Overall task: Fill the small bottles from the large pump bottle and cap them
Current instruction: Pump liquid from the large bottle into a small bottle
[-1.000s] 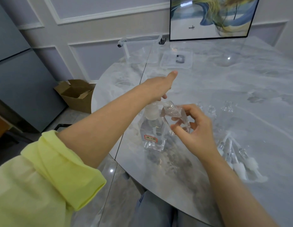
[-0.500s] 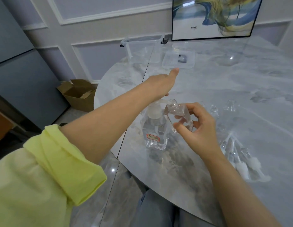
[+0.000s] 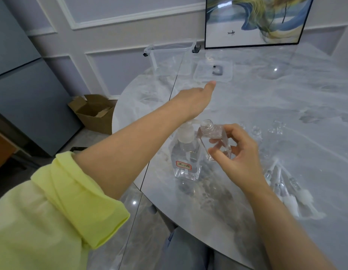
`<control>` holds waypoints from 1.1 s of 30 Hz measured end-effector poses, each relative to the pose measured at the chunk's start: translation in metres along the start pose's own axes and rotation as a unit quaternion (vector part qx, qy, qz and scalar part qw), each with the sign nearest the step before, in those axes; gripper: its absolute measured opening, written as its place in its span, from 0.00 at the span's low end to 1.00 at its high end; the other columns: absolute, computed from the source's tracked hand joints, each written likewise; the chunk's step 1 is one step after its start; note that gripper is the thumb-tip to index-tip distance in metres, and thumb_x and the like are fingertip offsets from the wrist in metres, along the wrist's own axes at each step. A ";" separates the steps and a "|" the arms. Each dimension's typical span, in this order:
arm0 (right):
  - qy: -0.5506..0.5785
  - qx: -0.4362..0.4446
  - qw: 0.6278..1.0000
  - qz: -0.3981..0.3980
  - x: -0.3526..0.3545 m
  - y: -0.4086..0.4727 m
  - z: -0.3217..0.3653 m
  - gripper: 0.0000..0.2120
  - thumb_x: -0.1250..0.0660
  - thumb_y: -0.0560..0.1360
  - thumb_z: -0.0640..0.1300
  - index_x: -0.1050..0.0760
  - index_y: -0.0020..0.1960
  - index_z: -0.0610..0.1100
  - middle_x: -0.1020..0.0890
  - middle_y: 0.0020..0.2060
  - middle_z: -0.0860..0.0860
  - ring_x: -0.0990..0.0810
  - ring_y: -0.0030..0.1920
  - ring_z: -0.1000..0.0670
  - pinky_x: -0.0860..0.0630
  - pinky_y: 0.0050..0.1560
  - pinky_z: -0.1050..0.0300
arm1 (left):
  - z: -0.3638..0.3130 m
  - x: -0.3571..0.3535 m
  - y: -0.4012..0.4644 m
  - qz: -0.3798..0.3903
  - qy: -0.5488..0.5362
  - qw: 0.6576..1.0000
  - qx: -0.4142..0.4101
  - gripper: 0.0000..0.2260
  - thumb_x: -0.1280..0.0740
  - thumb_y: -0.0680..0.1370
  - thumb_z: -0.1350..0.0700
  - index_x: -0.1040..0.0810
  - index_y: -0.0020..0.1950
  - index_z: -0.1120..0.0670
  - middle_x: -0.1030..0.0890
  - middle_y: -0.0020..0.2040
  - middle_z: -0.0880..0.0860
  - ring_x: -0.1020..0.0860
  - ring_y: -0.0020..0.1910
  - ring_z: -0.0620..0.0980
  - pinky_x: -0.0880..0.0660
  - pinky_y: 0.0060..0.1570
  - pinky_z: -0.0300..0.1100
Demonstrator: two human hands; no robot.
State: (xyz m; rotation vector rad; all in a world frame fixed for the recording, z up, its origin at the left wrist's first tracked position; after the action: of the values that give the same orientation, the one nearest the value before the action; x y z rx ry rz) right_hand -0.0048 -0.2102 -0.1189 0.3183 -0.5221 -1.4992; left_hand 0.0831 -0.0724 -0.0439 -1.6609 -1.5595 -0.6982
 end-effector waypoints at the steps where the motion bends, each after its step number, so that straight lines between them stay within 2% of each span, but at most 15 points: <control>1: -0.004 0.003 1.000 0.002 -0.001 0.000 0.001 0.15 0.29 0.69 0.38 0.21 0.53 0.50 0.18 0.47 0.53 0.16 0.51 0.49 0.17 0.45 0.48 | 0.003 -0.001 0.001 0.008 -0.004 1.000 0.011 0.32 0.56 0.84 0.35 0.22 0.66 0.53 0.18 0.60 0.54 0.21 0.58 0.54 0.29 0.49 0.44; 2: -0.006 0.004 1.000 0.004 -0.001 0.000 0.001 0.15 0.29 0.68 0.39 0.21 0.53 0.51 0.18 0.48 0.54 0.16 0.51 0.49 0.17 0.45 0.49 | 0.007 -0.002 0.001 0.014 -0.009 1.000 0.024 0.32 0.56 0.84 0.34 0.21 0.65 0.53 0.18 0.60 0.54 0.21 0.59 0.54 0.30 0.49 0.44; 5: 0.003 0.001 1.000 -0.004 -0.001 -0.001 0.002 0.16 0.29 0.68 0.38 0.22 0.53 0.53 0.17 0.47 0.54 0.16 0.50 0.51 0.17 0.44 0.51 | 0.003 0.000 -0.001 0.000 -0.008 1.000 0.009 0.32 0.56 0.84 0.36 0.24 0.70 0.55 0.22 0.67 0.56 0.23 0.64 0.57 0.29 0.64 0.50; 6: 0.005 0.000 1.000 -0.006 -0.001 -0.001 0.002 0.16 0.29 0.68 0.38 0.21 0.53 0.53 0.18 0.47 0.55 0.16 0.50 0.51 0.17 0.44 0.49 | 0.000 0.001 -0.003 -0.007 -0.004 1.000 -0.002 0.31 0.56 0.85 0.37 0.25 0.71 0.55 0.23 0.67 0.56 0.24 0.64 0.57 0.29 0.66 0.51; 10: -0.015 0.014 1.000 -0.001 -0.001 0.000 0.001 0.16 0.29 0.69 0.39 0.21 0.54 0.50 0.18 0.48 0.56 0.16 0.51 0.49 0.17 0.45 0.49 | 0.008 -0.003 -0.001 0.019 -0.005 1.000 0.021 0.30 0.54 0.84 0.35 0.20 0.61 0.52 0.20 0.62 0.53 0.21 0.58 0.54 0.32 0.56 0.47; 14: -0.006 0.009 1.000 -0.002 0.000 -0.001 0.002 0.15 0.29 0.69 0.39 0.20 0.55 0.48 0.18 0.48 0.54 0.16 0.51 0.49 0.17 0.45 0.49 | 0.001 -0.003 -0.001 0.019 -0.019 1.000 -0.005 0.29 0.54 0.84 0.37 0.19 0.60 0.52 0.21 0.64 0.53 0.22 0.61 0.54 0.30 0.57 0.47; 16: -0.012 0.011 1.000 0.002 0.000 0.000 0.001 0.15 0.29 0.69 0.39 0.20 0.55 0.47 0.18 0.48 0.55 0.16 0.52 0.49 0.17 0.46 0.47 | 0.002 -0.003 -0.001 0.024 -0.025 0.999 0.000 0.30 0.54 0.84 0.36 0.18 0.59 0.53 0.20 0.61 0.53 0.20 0.57 0.53 0.30 0.47 0.41; 18: -0.016 0.008 1.000 0.004 -0.001 0.000 0.000 0.15 0.29 0.69 0.39 0.20 0.55 0.47 0.18 0.48 0.55 0.17 0.52 0.49 0.18 0.47 0.45 | 0.005 -0.005 -0.001 0.036 -0.023 0.999 0.012 0.30 0.54 0.84 0.36 0.18 0.58 0.53 0.18 0.58 0.53 0.19 0.54 0.52 0.35 0.39 0.39; 23: -0.018 0.011 1.000 0.001 0.000 0.000 0.001 0.15 0.29 0.69 0.39 0.20 0.55 0.47 0.18 0.48 0.55 0.17 0.52 0.49 0.17 0.47 0.46 | 0.002 -0.004 0.000 0.025 -0.042 0.999 -0.003 0.30 0.54 0.84 0.37 0.18 0.57 0.54 0.18 0.56 0.52 0.19 0.53 0.52 0.33 0.40 0.40; 26: -0.022 0.007 1.000 0.004 -0.002 0.001 -0.001 0.15 0.29 0.69 0.39 0.20 0.55 0.47 0.18 0.48 0.56 0.17 0.51 0.48 0.18 0.47 0.42 | 0.005 -0.005 -0.001 0.033 -0.029 0.999 0.010 0.31 0.54 0.84 0.36 0.17 0.56 0.54 0.18 0.56 0.53 0.19 0.54 0.52 0.34 0.43 0.42; 31: -0.016 0.013 1.000 0.003 -0.001 0.001 0.001 0.14 0.29 0.69 0.40 0.21 0.55 0.46 0.18 0.48 0.55 0.17 0.51 0.48 0.18 0.47 0.42 | -0.002 -0.002 0.000 0.016 -0.025 1.000 -0.007 0.31 0.55 0.85 0.37 0.18 0.58 0.54 0.17 0.56 0.53 0.18 0.54 0.53 0.32 0.40 0.40; 33: -0.021 0.016 1.000 0.006 -0.002 0.001 0.001 0.14 0.29 0.69 0.38 0.21 0.55 0.45 0.18 0.48 0.54 0.17 0.51 0.48 0.18 0.47 0.42 | 0.004 -0.004 0.000 0.026 -0.020 0.999 0.006 0.32 0.55 0.84 0.36 0.17 0.57 0.54 0.17 0.56 0.53 0.19 0.54 0.53 0.33 0.43 0.41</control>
State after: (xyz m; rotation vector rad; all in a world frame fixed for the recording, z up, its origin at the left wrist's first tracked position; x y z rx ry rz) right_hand -0.0044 -0.2083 -0.1178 0.3088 -0.5818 -1.4900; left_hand 0.0826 -0.0717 -0.0490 -1.7100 -1.5394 -0.6312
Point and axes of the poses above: each hand's wrist, its own y-axis towards the middle knuckle, its own x-axis out of the back of the hand, z = x × y, the point moved 6 cm from there along y, towards the middle knuckle
